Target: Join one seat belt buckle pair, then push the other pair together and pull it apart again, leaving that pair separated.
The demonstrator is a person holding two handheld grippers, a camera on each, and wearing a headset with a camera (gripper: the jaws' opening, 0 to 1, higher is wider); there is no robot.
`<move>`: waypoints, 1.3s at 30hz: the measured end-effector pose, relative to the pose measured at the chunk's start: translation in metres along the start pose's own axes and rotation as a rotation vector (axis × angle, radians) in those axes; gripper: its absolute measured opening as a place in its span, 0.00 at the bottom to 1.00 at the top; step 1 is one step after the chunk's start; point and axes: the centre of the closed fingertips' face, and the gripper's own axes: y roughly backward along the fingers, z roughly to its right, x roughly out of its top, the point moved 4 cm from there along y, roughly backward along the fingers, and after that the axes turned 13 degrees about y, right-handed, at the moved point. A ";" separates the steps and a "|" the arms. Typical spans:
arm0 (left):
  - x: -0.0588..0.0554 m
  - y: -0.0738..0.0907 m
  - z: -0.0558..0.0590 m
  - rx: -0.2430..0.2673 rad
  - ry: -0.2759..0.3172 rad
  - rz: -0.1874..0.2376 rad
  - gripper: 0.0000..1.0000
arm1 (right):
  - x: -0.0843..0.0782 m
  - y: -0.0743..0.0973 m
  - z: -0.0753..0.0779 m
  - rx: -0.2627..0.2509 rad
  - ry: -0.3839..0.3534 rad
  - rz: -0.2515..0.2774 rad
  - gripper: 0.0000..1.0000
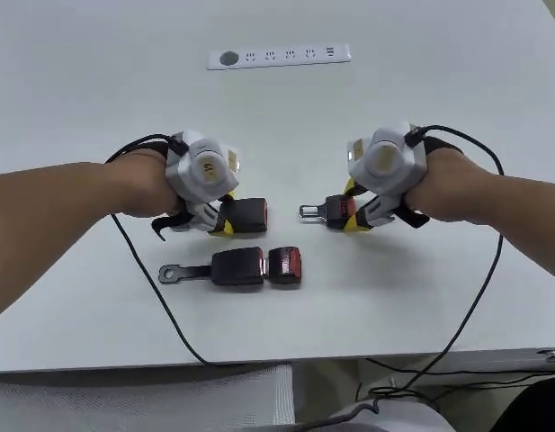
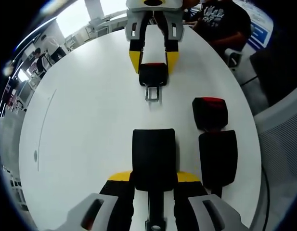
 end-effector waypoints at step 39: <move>0.000 -0.002 0.003 0.000 -0.002 -0.024 0.31 | 0.042 -0.031 0.016 -0.028 0.038 0.017 0.32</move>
